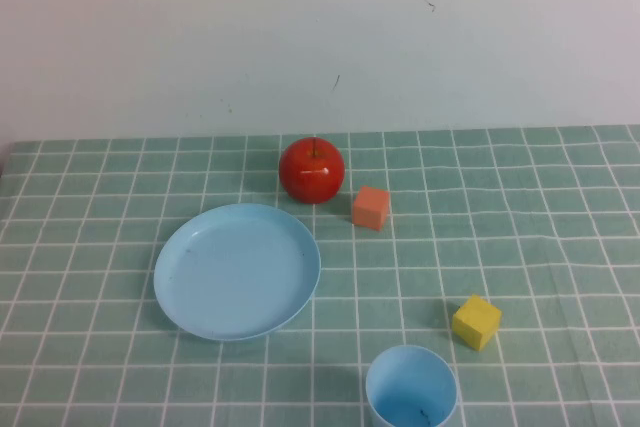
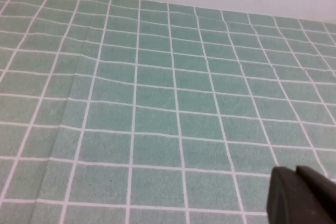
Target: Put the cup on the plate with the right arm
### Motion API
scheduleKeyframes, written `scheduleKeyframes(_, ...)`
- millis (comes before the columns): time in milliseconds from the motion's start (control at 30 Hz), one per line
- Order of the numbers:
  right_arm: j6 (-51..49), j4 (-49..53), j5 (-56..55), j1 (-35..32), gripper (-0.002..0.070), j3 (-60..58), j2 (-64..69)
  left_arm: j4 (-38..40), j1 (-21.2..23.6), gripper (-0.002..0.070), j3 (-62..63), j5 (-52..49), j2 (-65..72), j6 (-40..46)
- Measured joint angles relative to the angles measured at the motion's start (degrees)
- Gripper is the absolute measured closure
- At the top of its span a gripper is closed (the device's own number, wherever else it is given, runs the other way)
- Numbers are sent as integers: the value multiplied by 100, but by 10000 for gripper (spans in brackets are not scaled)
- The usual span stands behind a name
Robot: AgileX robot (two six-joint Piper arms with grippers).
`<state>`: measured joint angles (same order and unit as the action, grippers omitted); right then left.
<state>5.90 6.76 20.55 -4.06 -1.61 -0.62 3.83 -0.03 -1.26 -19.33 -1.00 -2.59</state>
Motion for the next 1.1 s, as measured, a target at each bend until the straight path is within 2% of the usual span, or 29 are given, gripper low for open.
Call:
scheduleKeyframes(233,0,150,-54,0,679,0,0,0,0,678,0,0,0,0)
scheduleKeyframes(333,0,230,-420,0,679,0,0,0,0,678,0,0,0,0)
scheduleKeyframes(900,-490,272,-5554,0,679,-4,0,0,0,678,0,0,0,0)
scheduleKeyframes(1000,-745,455,-5628,0,679,46,0,0,0,678,0,0,0,0)
scheduleKeyframes(1100,-1241,1131,-4767,0,679,457,0,0,0,678,0,0,0,0)
